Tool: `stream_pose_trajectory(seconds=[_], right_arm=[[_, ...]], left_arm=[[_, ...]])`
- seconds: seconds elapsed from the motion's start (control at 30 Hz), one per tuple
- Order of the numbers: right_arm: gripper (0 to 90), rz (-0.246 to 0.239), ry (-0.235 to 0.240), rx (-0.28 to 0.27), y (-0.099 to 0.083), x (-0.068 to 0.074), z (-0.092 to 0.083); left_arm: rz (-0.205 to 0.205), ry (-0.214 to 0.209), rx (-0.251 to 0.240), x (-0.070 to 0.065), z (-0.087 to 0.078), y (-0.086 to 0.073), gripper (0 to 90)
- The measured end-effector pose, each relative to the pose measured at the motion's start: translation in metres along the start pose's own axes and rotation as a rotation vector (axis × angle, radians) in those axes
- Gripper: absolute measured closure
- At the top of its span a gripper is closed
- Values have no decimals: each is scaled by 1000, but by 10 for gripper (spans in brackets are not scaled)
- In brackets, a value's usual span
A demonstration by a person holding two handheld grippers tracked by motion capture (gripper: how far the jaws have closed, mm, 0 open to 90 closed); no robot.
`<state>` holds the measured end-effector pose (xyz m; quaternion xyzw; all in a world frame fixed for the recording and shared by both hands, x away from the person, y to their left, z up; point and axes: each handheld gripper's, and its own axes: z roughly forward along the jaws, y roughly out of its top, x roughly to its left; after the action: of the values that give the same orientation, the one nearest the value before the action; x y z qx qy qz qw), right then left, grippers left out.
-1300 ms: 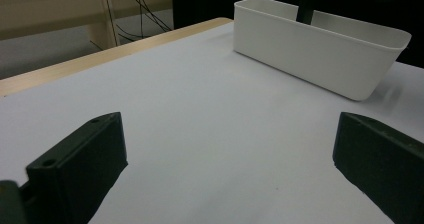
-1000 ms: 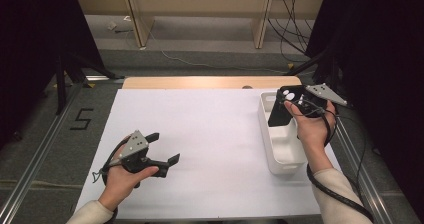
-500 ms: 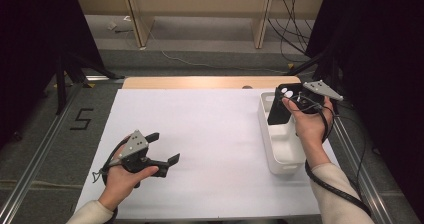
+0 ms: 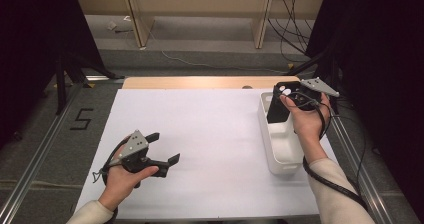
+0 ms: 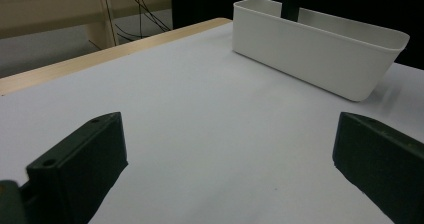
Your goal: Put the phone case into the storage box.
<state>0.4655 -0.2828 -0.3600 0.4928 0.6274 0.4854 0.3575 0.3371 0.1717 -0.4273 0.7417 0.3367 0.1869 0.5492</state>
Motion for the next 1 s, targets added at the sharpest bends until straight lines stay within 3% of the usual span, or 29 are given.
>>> stream_pose_trajectory(seconds=[1.0], right_arm=[[151,-9,-17,30,9,-3,22]], left_arm=[[-3,-4,-2,0,0,0,5]])
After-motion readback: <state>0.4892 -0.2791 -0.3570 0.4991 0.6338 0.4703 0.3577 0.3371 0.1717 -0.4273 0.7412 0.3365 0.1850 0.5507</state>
